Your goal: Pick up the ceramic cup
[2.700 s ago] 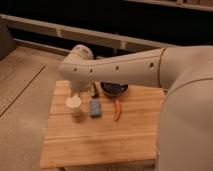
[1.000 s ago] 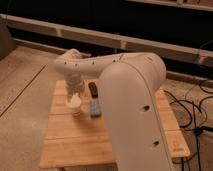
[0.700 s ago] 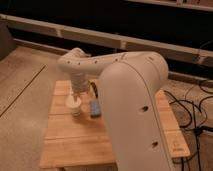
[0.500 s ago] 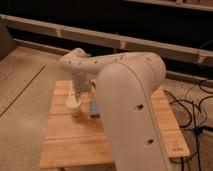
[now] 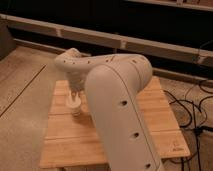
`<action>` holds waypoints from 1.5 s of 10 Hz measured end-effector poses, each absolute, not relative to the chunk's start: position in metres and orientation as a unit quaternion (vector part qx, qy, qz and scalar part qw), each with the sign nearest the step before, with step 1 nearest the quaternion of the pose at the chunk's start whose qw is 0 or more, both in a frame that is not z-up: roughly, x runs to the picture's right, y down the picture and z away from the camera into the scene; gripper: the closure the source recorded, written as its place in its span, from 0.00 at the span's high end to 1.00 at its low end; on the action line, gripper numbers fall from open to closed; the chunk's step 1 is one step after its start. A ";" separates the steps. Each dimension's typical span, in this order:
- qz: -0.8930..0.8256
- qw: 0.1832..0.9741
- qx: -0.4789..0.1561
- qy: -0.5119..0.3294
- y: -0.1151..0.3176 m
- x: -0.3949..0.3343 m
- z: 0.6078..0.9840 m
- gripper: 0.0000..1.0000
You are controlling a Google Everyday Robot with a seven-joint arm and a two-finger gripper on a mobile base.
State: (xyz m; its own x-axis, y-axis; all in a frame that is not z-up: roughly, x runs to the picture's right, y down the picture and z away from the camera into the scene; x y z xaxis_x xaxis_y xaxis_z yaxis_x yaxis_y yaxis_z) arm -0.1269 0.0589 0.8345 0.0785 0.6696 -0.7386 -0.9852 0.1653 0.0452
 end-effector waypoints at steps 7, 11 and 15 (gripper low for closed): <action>0.555 0.700 -0.307 0.327 0.069 -0.142 0.848 0.16; 0.555 0.700 -0.307 0.327 0.069 -0.142 0.848 0.16; 0.571 0.702 -0.304 0.300 0.050 -0.151 0.838 0.16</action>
State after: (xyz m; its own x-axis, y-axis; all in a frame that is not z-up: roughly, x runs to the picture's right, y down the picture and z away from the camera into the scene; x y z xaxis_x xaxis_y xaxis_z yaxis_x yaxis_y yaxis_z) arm -0.1508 0.0504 0.8379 0.1690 0.6191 -0.7669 -0.9828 0.1642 -0.0841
